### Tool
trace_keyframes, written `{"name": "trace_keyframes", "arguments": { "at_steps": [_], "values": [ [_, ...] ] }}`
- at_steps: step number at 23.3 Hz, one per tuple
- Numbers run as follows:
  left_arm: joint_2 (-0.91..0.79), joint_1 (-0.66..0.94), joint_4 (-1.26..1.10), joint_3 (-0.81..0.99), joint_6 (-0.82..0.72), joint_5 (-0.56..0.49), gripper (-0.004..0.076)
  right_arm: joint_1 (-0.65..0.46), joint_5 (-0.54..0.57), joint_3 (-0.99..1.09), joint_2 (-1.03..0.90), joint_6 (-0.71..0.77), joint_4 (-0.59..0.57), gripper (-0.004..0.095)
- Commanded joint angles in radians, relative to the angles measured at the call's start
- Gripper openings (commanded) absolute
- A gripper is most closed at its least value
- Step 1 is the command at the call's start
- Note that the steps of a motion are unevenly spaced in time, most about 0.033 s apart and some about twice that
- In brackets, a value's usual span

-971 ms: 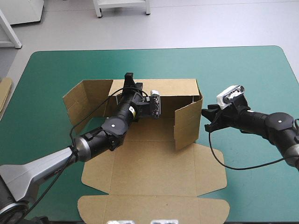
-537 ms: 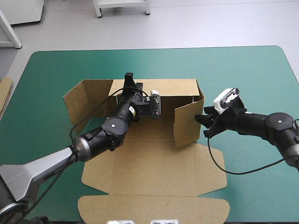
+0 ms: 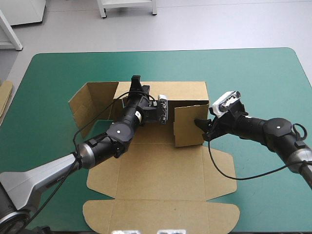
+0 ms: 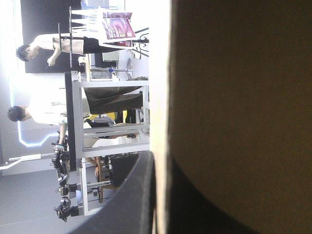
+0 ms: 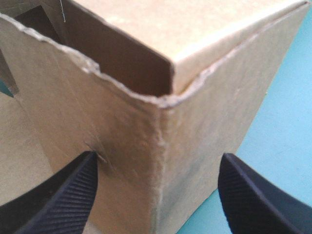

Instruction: Fold the box

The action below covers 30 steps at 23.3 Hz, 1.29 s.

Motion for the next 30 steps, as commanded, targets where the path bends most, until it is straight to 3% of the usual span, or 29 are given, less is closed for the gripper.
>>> {"name": "trace_keyframes", "arguments": {
  "at_steps": [1,6,12,18,26,30],
  "values": [
    [-0.044,-0.003,0.043,-0.025,-0.022,0.036,-0.0009,0.047,-0.083,-0.025,-0.020,0.040,0.045,0.0643],
    [-0.044,-0.003,0.043,-0.025,-0.022,0.037,-0.0009,0.126,-0.226,-0.042,-0.020,0.067,0.070,0.0606],
    [-0.044,-0.003,0.043,-0.025,-0.022,0.025,-0.0009,0.134,-0.317,-0.044,0.017,0.068,0.092,0.0589],
    [-0.044,-0.003,0.043,-0.025,-0.022,0.005,-0.0009,0.134,-0.265,-0.099,0.057,0.059,0.098,0.0376],
    [-0.044,-0.003,0.043,-0.025,-0.010,0.009,-0.0009,0.134,-0.172,-0.099,0.057,0.063,0.098,0.0009],
    [-0.044,-0.003,0.043,-0.027,-0.010,0.008,-0.0008,0.134,-0.170,-0.099,0.057,0.063,0.098,-0.0017]
  ]
}}
